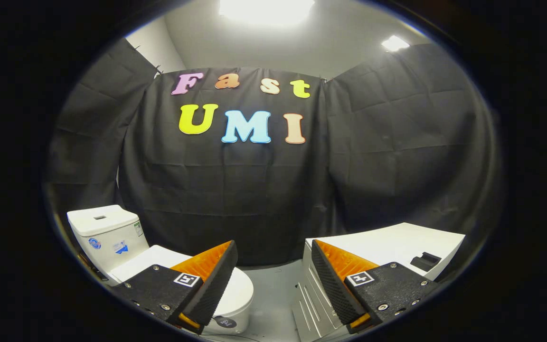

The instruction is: Open the toilet lid.

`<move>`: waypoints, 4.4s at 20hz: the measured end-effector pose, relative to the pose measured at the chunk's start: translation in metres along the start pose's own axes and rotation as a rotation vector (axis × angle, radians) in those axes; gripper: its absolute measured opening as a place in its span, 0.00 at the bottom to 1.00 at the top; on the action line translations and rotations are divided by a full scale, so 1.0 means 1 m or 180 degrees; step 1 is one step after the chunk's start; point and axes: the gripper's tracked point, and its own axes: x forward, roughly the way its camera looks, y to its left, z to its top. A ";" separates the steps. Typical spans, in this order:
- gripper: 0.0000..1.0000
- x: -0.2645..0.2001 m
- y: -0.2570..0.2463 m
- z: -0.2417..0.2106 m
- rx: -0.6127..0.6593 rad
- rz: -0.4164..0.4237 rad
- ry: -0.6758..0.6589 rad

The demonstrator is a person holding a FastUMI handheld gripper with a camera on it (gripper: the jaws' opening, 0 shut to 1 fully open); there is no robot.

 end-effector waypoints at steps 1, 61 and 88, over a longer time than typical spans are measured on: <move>0.96 0.000 0.000 0.000 0.0007 0.0000 -0.0003; 0.93 -0.040 0.111 -0.291 0.3594 -0.0849 0.1105; 0.00 -0.019 0.099 -0.284 0.3620 -0.1141 0.1448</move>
